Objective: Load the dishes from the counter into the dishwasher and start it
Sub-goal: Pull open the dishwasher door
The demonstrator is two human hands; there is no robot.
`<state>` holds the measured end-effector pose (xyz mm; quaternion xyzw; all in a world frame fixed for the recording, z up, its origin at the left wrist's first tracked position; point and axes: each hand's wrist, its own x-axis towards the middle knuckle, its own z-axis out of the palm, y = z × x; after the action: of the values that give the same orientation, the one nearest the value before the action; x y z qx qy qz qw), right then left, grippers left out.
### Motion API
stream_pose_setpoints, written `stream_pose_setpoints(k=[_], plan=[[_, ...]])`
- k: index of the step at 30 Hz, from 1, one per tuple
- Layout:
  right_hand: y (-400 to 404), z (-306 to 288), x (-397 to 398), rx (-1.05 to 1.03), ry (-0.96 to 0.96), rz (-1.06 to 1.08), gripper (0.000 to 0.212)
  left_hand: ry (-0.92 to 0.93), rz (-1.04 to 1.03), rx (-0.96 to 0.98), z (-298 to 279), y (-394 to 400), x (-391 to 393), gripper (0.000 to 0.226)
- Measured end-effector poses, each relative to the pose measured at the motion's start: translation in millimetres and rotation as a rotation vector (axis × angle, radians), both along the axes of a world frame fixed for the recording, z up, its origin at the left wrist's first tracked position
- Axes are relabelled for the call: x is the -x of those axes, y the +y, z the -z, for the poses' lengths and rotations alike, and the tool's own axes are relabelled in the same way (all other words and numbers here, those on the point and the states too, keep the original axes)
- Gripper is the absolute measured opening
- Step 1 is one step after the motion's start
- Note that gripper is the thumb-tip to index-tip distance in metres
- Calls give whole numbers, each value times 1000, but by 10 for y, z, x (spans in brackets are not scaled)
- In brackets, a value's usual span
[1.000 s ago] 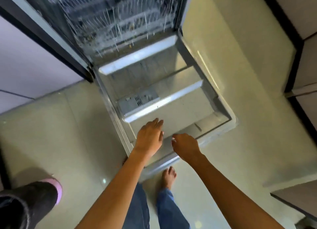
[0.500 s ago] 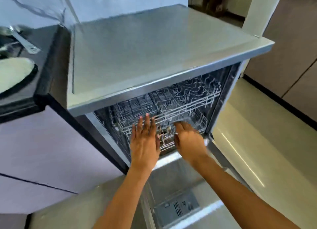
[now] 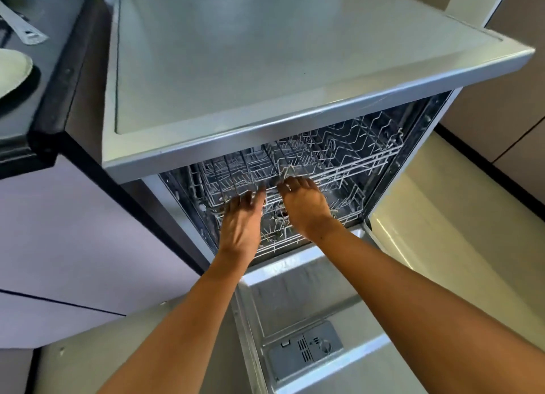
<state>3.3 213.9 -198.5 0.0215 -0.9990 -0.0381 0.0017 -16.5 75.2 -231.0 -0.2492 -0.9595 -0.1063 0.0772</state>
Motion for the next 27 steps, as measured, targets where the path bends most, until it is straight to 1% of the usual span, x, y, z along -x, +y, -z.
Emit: stream_pose_setpoints(k=[2,5,7,10,12,14,17,22,27], plan=[[-18,19,24,7,18,9,50,-44,-12,20,-69,15,39,69],[-31,5,18,55,36,25,45,-98,-77,-60,-135,21,40,53],[-17,-11,-52,91,27,34,37,-105,-84,-92,-161,9,-47,44],[84,47,-217,157,19,70,25,-65,-87,-107,-160,16,-313,36],[151,127,-369,228,8,106,21,-77,-92,-143,-151,9,-551,36],[201,158,-570,319,-7,117,17,-110,-88,-138,-169,-3,-789,39],[257,110,-959,456,38,47,12,-124,-58,-170,-159,-45,-1123,43],[270,205,-1641,509,40,37,11,-164,-12,-217,-151,-127,-1739,51],[299,249,-2228,533,70,39,19,-242,40,-230,-230,-96,-2271,58]])
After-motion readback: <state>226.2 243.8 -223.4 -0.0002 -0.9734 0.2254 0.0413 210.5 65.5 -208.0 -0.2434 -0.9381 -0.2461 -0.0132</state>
